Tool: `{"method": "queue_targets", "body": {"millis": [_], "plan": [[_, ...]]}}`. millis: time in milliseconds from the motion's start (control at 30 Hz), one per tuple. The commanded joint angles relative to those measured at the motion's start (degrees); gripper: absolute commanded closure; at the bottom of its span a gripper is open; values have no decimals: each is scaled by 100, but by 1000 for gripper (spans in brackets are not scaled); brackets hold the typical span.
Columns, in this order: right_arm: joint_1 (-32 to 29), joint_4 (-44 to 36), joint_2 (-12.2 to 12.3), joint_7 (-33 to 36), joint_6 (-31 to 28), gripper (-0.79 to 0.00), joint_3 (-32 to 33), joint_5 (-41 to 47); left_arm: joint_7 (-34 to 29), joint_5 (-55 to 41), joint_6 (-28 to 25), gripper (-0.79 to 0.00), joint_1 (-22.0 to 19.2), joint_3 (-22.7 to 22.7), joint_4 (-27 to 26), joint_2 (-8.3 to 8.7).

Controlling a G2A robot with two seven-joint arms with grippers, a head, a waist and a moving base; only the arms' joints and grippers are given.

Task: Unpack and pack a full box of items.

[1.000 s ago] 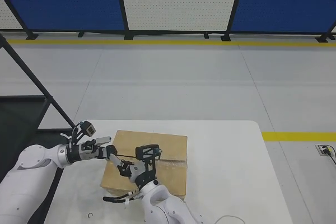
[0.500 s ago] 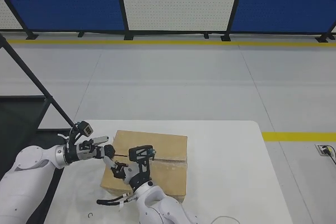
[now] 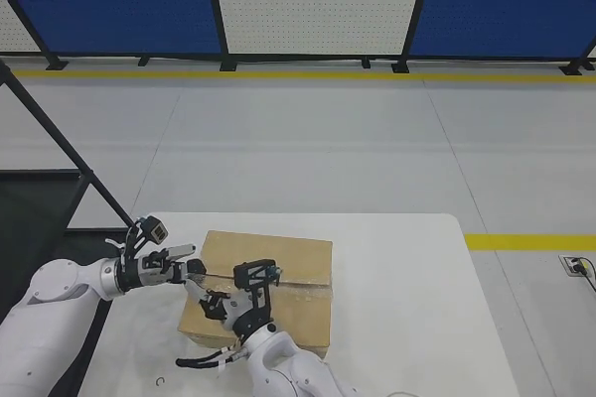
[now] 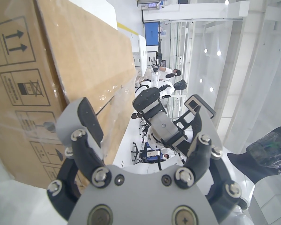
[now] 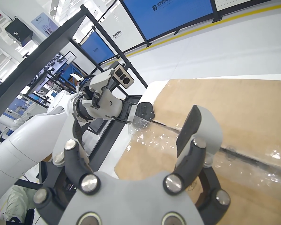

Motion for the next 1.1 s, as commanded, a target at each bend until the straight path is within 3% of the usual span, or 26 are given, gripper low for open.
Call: {"method": "queue_targets", "body": {"millis": [0, 533, 633, 700, 833, 933, 1067], "plan": [[-76, -78, 16, 36, -77, -785, 89, -4, -9, 4, 9, -785, 29, -37, -16, 21], [-654, -645, 148, 286, -415, -785, 774, -164, -99, 373, 99, -785, 257, -153, -341, 207], [-737, -733, 164, 307, -472, -785, 870, -178, -73, 447, 74, -597, 301, -166, -419, 244], [-782, -782, 173, 327, -514, -785, 929, -171, -59, 473, 59, -403, 330, -178, -464, 267], [-855, -855, 184, 346, -577, -785, 1019, -162, -28, 527, 28, -209, 360, -187, -516, 305], [-905, -904, 193, 351, -621, -785, 1087, -161, -19, 573, 20, 0, 381, -183, -575, 332], [-955, -971, 203, 362, -686, -785, 1178, -138, 4, 606, -4, 0, 401, -192, -665, 369]]}}
